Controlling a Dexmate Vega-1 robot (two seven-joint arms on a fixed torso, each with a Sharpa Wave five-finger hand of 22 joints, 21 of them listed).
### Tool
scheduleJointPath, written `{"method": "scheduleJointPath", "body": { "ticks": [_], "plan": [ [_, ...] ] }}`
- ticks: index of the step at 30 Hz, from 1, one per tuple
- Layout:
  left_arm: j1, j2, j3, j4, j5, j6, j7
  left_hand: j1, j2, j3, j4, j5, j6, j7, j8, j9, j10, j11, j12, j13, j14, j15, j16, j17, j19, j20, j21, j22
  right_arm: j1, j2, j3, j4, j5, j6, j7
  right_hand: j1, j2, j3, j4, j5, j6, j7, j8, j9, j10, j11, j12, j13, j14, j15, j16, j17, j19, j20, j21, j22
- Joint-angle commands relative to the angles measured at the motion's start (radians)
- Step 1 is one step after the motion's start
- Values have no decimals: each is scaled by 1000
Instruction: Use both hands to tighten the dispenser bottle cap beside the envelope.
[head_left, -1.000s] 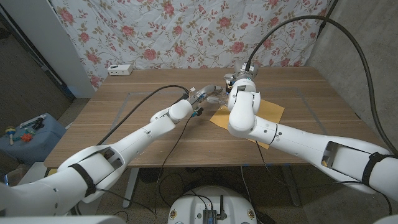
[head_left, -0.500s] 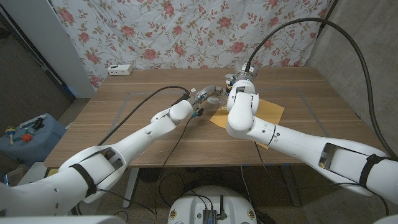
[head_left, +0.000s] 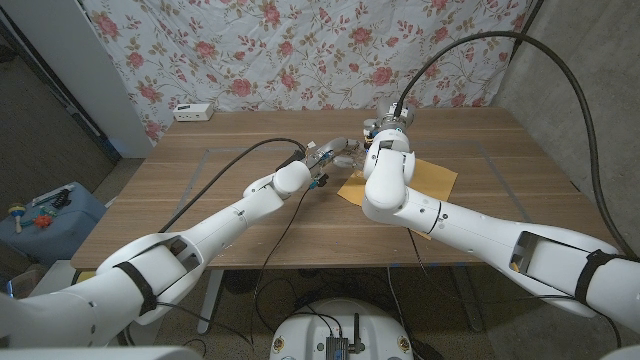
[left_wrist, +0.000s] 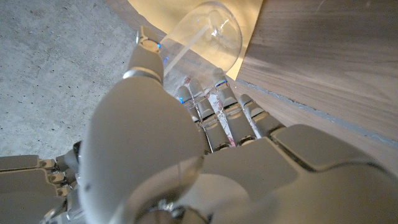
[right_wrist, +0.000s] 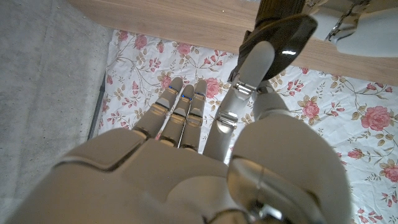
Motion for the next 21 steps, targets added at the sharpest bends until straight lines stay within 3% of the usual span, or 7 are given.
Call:
{"method": "scheduleJointPath", "body": {
  "ticks": [1, 8, 12, 15, 21],
  "plan": [
    [1, -5, 1, 3, -4, 1, 1, -53, 133, 70, 65, 8, 156, 15, 24, 4, 75, -23, 4, 156, 19, -106, 3, 5, 6, -114, -4, 0, -13, 16, 23, 9, 40, -1, -46, 29, 8, 19, -3, 7, 13, 0, -2, -11, 8, -6, -4, 2, 13, -34, -2, 2, 10, -5, -2, 3],
    [5, -4, 1, -1, -5, 5, 4, -57, 131, 71, 66, 8, 157, 16, 25, 4, 75, -26, 2, 157, 21, -107, 3, 4, 6, -114, -4, 0, -37, 19, 39, -1, 24, -1, -68, 39, 7, 22, -1, 6, 14, 2, -2, -20, 14, 1, -5, 2, 19, -36, -3, 1, 12, -4, -2, 3],
    [8, -2, 0, -5, -3, 6, 8, -57, 133, 73, 66, 8, 156, 16, 24, 4, 76, -24, 1, 158, 20, -107, 3, 5, 5, -112, -4, 0, -39, 5, 32, -23, 35, 2, -97, 4, -11, 2, 21, 0, 14, 5, -2, -31, 16, 9, -9, 2, 22, -32, -3, 6, 14, -2, -3, 3],
    [11, 1, -2, -13, -2, 10, 12, -56, 132, 74, 64, 8, 155, 14, 25, 4, 78, -23, 2, 159, 20, -108, 3, 4, 5, -112, -4, 0, -42, -1, 30, -37, 31, -1, -108, -44, -24, -21, 43, -5, -6, 5, -15, -36, 17, 8, -12, 2, 24, -28, -2, 13, 14, 2, -4, 4],
    [17, 5, -4, -23, -1, 15, 18, -56, 131, 76, 64, 8, 158, 13, 26, 4, 77, -24, 0, 160, 21, -107, 2, 3, 5, -112, -4, 0, -53, -16, 43, -84, 66, 0, -153, -80, -34, -39, 54, -8, -20, -1, -34, -37, 24, 6, -12, 3, 31, -25, 0, 17, 15, 3, -4, 4]
  ]
}}
